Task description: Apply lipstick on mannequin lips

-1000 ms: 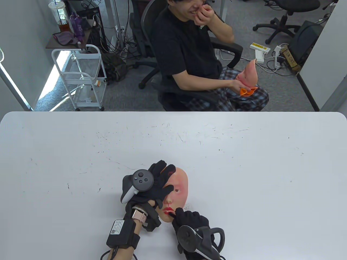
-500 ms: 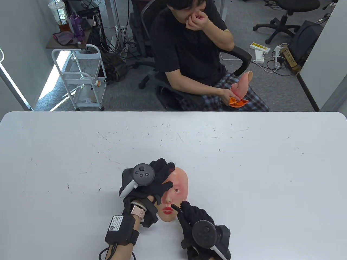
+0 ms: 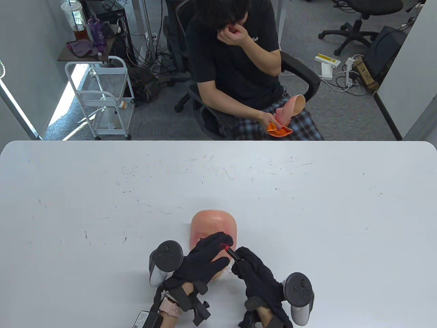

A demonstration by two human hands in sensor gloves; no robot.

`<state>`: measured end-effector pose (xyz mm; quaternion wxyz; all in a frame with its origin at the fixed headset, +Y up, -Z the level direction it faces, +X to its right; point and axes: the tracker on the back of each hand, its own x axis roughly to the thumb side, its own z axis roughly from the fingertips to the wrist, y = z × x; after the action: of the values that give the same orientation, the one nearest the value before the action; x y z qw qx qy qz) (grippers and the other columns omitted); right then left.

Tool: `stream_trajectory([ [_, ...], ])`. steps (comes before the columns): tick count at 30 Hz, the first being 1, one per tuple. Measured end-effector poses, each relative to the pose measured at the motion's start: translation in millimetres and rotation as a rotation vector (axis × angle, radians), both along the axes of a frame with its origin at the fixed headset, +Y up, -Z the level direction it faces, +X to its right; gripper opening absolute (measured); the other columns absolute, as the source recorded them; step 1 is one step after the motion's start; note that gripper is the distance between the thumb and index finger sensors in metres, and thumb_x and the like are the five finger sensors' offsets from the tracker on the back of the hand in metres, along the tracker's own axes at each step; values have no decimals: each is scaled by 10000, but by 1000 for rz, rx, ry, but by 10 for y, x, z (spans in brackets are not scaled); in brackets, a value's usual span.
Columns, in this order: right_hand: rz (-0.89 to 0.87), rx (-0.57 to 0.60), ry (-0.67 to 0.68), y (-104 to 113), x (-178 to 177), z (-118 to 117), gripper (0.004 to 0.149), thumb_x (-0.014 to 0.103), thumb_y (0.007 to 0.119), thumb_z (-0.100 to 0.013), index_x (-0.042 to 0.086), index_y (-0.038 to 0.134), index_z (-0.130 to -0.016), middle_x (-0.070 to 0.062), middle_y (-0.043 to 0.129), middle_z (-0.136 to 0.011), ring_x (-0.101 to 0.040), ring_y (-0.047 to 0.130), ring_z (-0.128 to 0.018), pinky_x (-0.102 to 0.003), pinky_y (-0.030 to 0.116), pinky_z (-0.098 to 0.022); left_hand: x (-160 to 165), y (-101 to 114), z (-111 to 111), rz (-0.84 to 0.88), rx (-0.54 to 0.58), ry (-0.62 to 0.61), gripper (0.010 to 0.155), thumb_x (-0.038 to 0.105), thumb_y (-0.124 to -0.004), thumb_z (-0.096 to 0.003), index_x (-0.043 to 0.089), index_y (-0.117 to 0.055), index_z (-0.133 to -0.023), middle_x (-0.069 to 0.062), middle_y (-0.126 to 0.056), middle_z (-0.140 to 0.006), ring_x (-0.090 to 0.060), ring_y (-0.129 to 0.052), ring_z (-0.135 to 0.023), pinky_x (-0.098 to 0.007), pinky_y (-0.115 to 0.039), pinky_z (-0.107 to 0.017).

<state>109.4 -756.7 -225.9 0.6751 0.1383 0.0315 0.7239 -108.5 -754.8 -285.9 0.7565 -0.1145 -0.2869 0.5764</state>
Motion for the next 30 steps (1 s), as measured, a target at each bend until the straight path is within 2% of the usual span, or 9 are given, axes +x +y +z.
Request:
stream_trajectory([
  [3, -53, -50, 37, -62, -34, -20, 540, 433, 646, -531, 141, 667, -984, -57, 868, -732, -309, 862, -657, -457, 704, -527, 75, -92, 49, 137, -70, 2, 663, 470, -698, -540, 262, -568, -1157, -121, -454, -1218, -428, -356, -1077, -556, -430, -804],
  [6, 122, -79, 62, -71, -56, -37, 552, 451, 635, -531, 121, 688, -970, -72, 886, -713, -318, 876, -627, -457, 712, -503, 99, -140, 62, 237, -134, -31, 655, 468, -695, -548, 254, -571, -1154, -118, -458, -1217, -427, -363, -1077, -552, -438, -802],
  [10, 231, -29, 55, -41, -125, -23, 561, 450, 637, -526, 119, 688, -975, -88, 888, -731, -335, 875, -632, -466, 709, -505, 56, -133, 43, 279, -111, -14, 548, 432, -714, -547, 255, -711, -1065, -86, -636, -1147, -388, -540, -1042, -515, -557, -765],
  [13, 335, 39, 110, 4, -152, -33, 551, 394, 668, -530, 138, 629, -1016, -130, 817, -846, -372, 817, -725, -492, 667, -560, -15, -105, 40, 283, -59, 55, 493, 424, -776, -511, 293, -798, -986, -41, -749, -1083, -337, -660, -1001, -458, -649, -720],
  [19, 612, 223, -79, 131, -238, 94, 525, 392, 702, -499, 153, 722, -966, -107, 891, -812, -341, 905, -661, -450, 745, -494, -66, -97, 52, 255, -24, 125, 400, 533, -877, -453, 390, -815, -821, 74, -849, -963, -235, -807, -906, -380, -751, -641],
  [21, 605, 240, -84, 122, -248, 102, 524, 396, 710, -496, 141, 735, -953, -106, 902, -794, -332, 916, -643, -443, 753, -483, -62, -107, 47, 248, -19, 103, 403, 549, -848, -470, 387, -785, -834, 62, -830, -973, -260, -792, -909, -398, -737, -644],
  [24, 549, 221, -71, 82, -225, 72, 532, 396, 714, -497, 130, 724, -958, -101, 900, -790, -334, 911, -645, -444, 748, -488, -51, -138, 41, 313, -53, 2, 556, 492, -787, -512, 323, -718, -1037, -23, -765, -1068, -324, -705, -974, -445, -675, -684],
  [27, 515, 214, -40, 53, -203, 41, 523, 392, 720, -497, 140, 729, -956, -106, 899, -792, -339, 907, -648, -447, 744, -490, -100, -135, 20, 319, -40, 55, 520, 435, -841, -476, 291, -823, -976, -30, -846, -1022, -318, -772, -939, -437, -718, -648],
  [30, 529, 239, -52, 56, -240, 50, 515, 391, 729, -490, 158, 743, -949, -105, 906, -791, -336, 914, -643, -444, 750, -486, -152, -117, 20, 282, 0, 123, 465, 494, -890, -430, 355, -862, -873, 49, -912, -937, -238, -859, -875, -366, -786, -596],
])
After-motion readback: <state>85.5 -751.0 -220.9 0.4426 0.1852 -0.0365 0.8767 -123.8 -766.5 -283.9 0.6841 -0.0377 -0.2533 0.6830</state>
